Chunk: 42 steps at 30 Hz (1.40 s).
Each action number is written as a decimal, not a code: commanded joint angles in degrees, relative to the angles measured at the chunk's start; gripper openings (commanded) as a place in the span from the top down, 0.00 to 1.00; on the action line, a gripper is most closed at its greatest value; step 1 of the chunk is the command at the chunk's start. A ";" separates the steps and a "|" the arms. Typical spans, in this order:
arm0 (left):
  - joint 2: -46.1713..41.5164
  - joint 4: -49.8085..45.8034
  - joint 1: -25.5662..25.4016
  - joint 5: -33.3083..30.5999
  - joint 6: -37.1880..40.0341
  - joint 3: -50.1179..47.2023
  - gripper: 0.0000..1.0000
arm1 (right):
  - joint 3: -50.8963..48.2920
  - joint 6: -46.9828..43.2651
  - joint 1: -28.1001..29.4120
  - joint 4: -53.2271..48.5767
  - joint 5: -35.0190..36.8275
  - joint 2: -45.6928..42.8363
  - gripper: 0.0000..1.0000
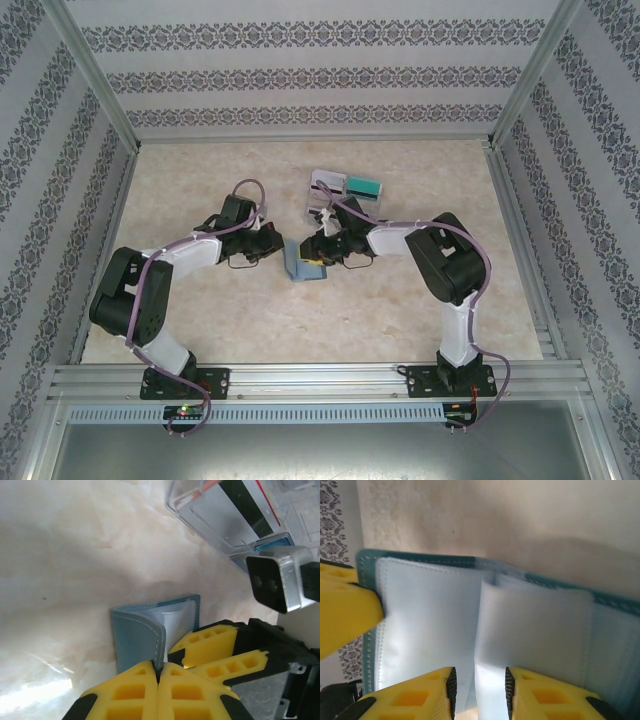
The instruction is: Put the credit cards into the card holder
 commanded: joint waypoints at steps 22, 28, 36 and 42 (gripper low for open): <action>-2.75 -20.72 3.08 -17.19 10.60 3.94 0.61 | 0.17 -4.44 1.49 -11.18 4.81 -5.79 0.64; -5.59 -22.73 3.14 -16.56 10.56 8.87 0.60 | 2.58 -5.86 1.80 -13.79 5.81 -5.41 0.64; -6.81 -20.38 3.09 -13.28 8.99 11.14 0.59 | 8.12 -7.18 2.52 -17.64 6.40 -3.75 0.64; -6.04 -17.82 3.20 -12.16 7.45 9.02 0.60 | 13.68 -7.22 4.39 -19.54 5.74 -0.82 0.64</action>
